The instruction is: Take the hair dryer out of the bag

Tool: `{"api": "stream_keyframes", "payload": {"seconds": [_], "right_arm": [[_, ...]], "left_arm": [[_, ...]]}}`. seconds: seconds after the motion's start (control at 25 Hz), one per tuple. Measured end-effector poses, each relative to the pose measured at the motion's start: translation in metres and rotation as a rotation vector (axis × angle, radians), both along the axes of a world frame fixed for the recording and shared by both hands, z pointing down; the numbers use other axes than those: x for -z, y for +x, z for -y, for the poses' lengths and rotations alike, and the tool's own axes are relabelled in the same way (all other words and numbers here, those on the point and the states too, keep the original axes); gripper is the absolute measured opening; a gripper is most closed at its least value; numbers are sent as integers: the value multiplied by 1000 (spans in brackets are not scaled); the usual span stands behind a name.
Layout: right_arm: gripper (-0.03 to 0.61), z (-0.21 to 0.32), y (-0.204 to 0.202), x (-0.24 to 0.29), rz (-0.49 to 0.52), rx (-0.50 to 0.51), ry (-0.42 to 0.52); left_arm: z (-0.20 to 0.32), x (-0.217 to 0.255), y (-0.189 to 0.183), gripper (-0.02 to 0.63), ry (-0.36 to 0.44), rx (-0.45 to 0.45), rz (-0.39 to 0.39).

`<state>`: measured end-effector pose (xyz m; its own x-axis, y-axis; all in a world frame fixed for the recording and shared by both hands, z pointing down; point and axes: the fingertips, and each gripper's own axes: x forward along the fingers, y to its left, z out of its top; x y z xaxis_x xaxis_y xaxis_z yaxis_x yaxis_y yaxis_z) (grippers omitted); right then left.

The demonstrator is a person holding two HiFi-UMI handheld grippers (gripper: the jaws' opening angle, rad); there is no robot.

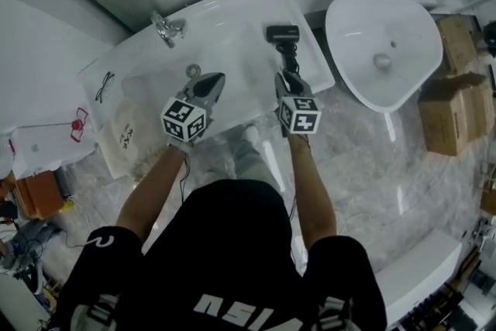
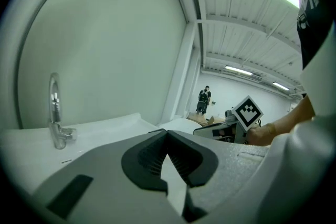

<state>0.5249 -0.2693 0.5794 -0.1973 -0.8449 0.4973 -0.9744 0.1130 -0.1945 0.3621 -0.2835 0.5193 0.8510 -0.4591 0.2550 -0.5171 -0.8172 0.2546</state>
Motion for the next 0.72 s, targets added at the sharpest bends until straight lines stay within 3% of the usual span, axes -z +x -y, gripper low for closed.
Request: {"api": "stream_keyframes", "payload": {"seconds": [0.2,0.48,0.72], "right_arm": [[0,-47,-58,36,-19,31,63],[-3,-113,-145,63,-1,130,109],[-3,-157,-206,79,-15,227,158]], "left_arm": [[-55,15,-66,-2,58,40,8],[-126,32,-162,-2,90,155,-12],[-180,37,-222,-2,113,241,-16]]}}
